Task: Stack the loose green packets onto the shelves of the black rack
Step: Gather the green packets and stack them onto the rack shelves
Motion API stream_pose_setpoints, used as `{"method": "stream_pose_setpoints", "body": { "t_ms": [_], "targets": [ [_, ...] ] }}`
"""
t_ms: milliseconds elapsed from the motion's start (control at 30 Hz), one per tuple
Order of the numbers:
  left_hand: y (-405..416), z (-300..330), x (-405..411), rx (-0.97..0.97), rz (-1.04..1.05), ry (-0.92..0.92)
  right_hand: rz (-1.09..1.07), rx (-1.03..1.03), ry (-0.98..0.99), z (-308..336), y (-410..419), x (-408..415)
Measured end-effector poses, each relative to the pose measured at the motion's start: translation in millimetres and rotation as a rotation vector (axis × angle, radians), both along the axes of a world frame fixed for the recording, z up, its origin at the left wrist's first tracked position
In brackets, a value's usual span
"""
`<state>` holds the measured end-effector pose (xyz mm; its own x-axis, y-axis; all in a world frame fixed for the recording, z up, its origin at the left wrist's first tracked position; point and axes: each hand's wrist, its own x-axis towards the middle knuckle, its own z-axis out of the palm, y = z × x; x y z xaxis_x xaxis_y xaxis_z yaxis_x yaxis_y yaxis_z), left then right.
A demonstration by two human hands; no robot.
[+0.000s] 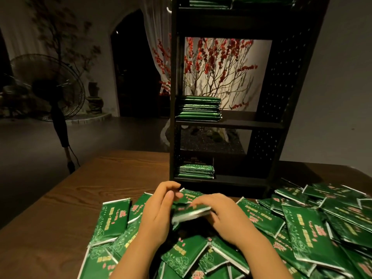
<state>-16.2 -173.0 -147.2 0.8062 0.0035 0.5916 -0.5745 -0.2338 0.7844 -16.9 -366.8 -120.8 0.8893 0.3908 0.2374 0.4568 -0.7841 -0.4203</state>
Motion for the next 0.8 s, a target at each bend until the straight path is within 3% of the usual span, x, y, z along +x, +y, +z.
{"method": "stream_pose_setpoints", "body": {
  "t_ms": [133,200,267,333,400,467,633,700,800],
  "targets": [
    [1.4,3.4,-7.2,0.099,-0.115,0.019,-0.041,0.337,0.009,9.8,-6.3,-7.9],
    [-1.3,4.1,-7.3,0.154,-0.066,-0.014,0.019,0.388,0.032,9.7,-4.7,-9.8],
    [-3.2,4.6,-6.6,0.114,0.003,-0.037,-0.022,0.297,0.012,11.3,-2.1,-12.3],
    [-2.7,6.1,-6.3,0.000,0.071,-0.013,-0.110,0.074,-0.008,12.1,-4.1,-13.1],
    [-1.1,7.9,-7.5,-0.133,0.146,0.025,-0.147,-0.098,0.087,11.5,-7.9,-13.6],
    [0.3,9.3,-8.0,-0.211,0.196,0.072,-0.145,-0.136,0.194,11.3,-5.4,-14.7],
    [-2.0,7.6,-4.8,-0.277,0.202,0.156,-0.189,-0.241,0.021,5.9,3.6,-10.3],
    [-2.8,7.5,-4.4,-0.332,0.206,0.192,-0.215,-0.176,-0.017,5.3,3.8,-8.4],
    [-1.6,10.6,-4.7,-0.437,0.254,0.245,-0.244,0.158,-0.069,8.0,0.3,-7.6]
  ]
}}
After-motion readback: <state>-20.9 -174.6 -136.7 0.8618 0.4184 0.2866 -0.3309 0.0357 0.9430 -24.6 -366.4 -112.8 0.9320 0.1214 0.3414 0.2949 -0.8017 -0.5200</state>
